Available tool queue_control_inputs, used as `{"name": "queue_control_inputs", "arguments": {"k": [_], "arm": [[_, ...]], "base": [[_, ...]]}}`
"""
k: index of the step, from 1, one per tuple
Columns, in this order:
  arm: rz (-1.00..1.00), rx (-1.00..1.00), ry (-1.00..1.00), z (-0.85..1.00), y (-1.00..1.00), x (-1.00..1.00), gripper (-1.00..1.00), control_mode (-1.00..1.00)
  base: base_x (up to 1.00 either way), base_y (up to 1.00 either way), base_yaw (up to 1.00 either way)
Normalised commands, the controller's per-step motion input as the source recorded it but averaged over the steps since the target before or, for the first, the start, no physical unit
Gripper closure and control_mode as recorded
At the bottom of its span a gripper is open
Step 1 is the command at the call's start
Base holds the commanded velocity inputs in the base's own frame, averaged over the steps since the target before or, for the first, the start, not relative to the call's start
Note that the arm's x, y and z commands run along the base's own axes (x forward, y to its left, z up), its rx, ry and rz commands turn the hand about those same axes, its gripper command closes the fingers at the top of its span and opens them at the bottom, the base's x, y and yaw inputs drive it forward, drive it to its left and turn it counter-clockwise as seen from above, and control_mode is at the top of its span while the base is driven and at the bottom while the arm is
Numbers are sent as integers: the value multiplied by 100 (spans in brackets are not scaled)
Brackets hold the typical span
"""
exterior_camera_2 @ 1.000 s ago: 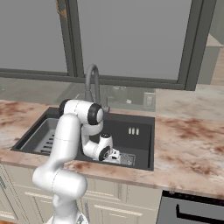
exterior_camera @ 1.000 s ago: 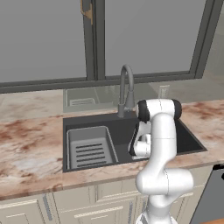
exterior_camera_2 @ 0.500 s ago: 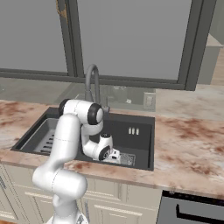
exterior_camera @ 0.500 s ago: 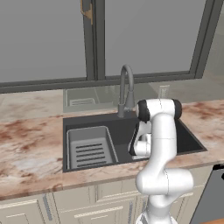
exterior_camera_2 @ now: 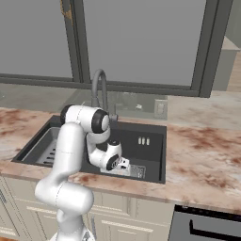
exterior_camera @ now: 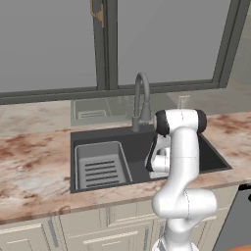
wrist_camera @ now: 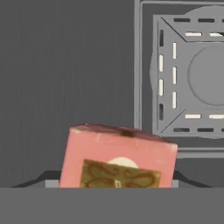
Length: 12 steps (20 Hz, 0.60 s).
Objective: Pick up the bar soap and dish brush from the sink, and place them back in the cabinet, and close the cabinet doors.
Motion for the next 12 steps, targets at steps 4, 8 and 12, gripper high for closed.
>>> {"name": "queue_control_inputs", "arguments": {"k": [4, 8, 12], "arm": [[-2, 0, 0, 29, -1, 0, 100, -100], [-2, 0, 0, 18, -3, 0, 100, -100], [-2, 0, 0, 23, 0, 0, 100, -100]], "base": [[0, 0, 0], [0, 0, 0], [0, 0, 0]]}}
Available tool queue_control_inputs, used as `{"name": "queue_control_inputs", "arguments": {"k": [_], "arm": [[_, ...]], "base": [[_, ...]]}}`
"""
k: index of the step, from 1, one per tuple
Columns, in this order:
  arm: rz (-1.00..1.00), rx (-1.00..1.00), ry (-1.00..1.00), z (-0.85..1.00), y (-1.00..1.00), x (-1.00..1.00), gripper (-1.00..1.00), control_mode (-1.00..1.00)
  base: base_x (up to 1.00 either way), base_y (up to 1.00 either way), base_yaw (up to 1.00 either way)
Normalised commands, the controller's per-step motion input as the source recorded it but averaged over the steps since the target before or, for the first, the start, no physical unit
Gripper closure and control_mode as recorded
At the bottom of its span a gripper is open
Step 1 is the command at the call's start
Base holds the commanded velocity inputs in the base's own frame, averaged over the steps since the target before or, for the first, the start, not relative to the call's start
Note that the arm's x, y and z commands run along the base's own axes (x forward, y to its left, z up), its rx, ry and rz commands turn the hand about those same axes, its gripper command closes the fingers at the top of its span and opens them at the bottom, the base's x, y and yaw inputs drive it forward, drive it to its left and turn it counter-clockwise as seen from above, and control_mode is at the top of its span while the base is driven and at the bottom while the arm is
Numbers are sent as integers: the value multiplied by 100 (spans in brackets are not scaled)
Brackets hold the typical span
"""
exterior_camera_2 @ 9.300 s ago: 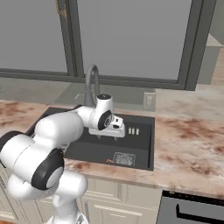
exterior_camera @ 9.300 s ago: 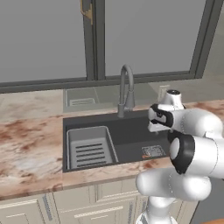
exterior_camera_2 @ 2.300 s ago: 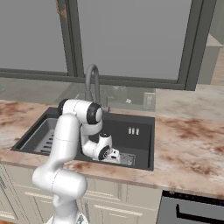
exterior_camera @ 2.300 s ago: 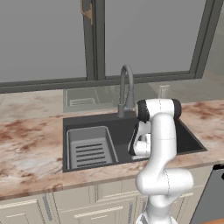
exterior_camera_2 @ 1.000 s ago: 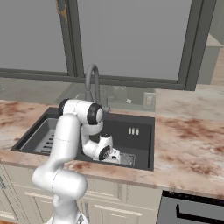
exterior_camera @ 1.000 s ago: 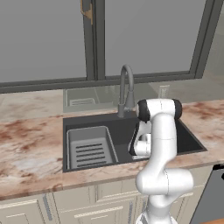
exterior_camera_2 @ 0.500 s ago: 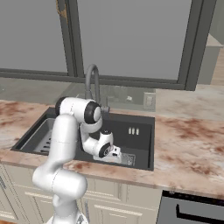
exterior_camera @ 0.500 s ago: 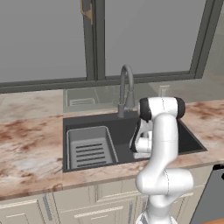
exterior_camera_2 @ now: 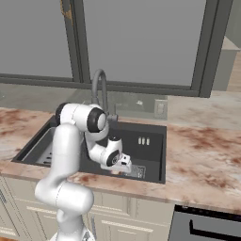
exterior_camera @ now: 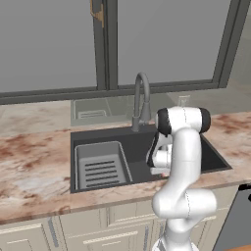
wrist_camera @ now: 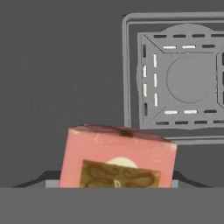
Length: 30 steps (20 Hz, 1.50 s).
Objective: Pick up the bar soap and dish brush from the sink, and place them back in the cabinet, and close the cabinet doors.
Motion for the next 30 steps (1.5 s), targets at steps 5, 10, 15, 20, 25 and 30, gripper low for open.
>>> {"name": "queue_control_inputs", "arguments": {"k": [5, 10, 15, 20, 25, 30], "arm": [[-4, 0, 0, 29, 0, 0, 100, -100], [-1, 0, 0, 20, 0, 0, 100, -100], [0, 0, 0, 33, 0, 0, 100, -100], [0, 0, 0, 43, 0, 0, 100, -100], [0, 0, 0, 48, 0, -1, 100, -100], [0, 0, 0, 54, 0, -7, 100, -100]], "base": [[0, 0, 0], [0, 0, 0], [0, 0, 0], [0, 0, 0], [0, 0, 0], [0, 0, 0]]}}
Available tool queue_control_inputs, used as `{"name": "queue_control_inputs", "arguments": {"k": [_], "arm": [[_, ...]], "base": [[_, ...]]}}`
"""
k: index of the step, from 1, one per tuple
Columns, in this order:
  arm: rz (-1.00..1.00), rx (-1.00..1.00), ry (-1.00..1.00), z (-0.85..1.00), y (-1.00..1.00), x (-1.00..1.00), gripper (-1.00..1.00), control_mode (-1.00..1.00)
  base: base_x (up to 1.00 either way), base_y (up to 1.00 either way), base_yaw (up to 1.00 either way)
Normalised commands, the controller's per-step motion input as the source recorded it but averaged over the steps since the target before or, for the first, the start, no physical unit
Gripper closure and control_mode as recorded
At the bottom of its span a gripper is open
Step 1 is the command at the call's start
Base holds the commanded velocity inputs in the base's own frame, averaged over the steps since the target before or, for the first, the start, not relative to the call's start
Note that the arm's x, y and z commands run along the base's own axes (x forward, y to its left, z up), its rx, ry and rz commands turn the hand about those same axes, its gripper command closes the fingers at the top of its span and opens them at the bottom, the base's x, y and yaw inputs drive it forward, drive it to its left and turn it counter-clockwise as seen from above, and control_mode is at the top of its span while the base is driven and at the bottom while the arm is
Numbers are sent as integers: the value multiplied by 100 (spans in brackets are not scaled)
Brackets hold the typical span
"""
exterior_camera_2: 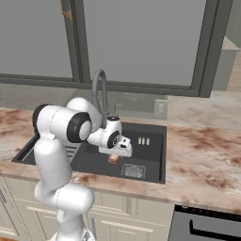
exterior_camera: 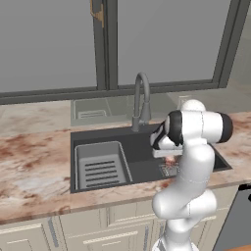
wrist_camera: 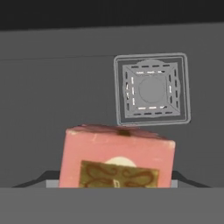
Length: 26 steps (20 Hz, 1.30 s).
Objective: Pick up the bar soap and dish brush from the sink, and place them back in the cabinet, and close the cabinet doors.
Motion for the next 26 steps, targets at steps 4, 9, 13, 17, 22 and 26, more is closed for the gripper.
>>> {"name": "queue_control_inputs", "arguments": {"k": [4, 9, 13, 17, 22, 26], "arm": [[0, 0, 0, 51, 0, -17, 100, -100], [0, 0, 0, 51, 0, -21, 100, -100], [0, 0, 0, 40, 0, -24, 100, -100], [0, 0, 2, 25, 0, -30, 100, -100], [0, 0, 5, 23, 1, -32, 100, -100], [0, 0, 4, 30, 0, -34, 100, -100]], "base": [[0, 0, 0], [0, 0, 0], [0, 0, 0], [0, 0, 0], [0, 0, 0], [0, 0, 0]]}}
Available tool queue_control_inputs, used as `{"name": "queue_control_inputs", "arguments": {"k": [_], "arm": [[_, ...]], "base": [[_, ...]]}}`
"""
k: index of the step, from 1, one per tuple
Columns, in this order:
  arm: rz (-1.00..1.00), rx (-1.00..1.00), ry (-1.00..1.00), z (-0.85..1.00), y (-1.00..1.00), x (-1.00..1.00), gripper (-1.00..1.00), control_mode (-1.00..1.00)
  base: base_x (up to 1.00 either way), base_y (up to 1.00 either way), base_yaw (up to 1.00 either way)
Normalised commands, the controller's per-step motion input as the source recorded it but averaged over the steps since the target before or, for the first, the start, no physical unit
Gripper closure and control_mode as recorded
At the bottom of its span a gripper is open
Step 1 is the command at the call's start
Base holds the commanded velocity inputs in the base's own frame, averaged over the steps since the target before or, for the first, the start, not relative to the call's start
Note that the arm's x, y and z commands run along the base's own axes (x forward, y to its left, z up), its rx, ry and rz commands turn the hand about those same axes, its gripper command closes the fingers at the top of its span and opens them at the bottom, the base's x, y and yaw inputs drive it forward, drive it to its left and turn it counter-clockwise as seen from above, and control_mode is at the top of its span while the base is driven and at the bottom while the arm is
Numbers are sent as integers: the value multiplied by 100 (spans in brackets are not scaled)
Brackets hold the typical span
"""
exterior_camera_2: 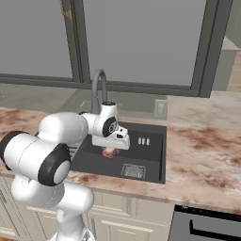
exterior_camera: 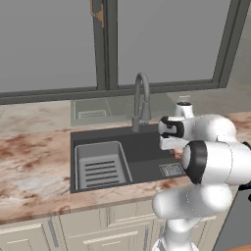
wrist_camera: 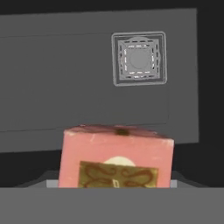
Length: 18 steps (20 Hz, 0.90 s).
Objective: Pick up the bar soap and dish brush from the sink, and place them back in the cabinet, and close the cabinet doors.
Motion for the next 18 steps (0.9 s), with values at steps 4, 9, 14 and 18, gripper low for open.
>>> {"name": "queue_control_inputs", "arguments": {"k": [4, 9, 14, 18], "arm": [[0, 0, 0, 26, 0, -32, 100, -100], [0, 0, 0, 32, 2, -28, 100, -100], [0, 0, 0, 27, 0, -36, 100, -100], [0, 0, 0, 33, 0, -38, 100, -100]], "base": [[0, 0, 0], [0, 0, 0], [0, 0, 0], [0, 0, 0]]}}
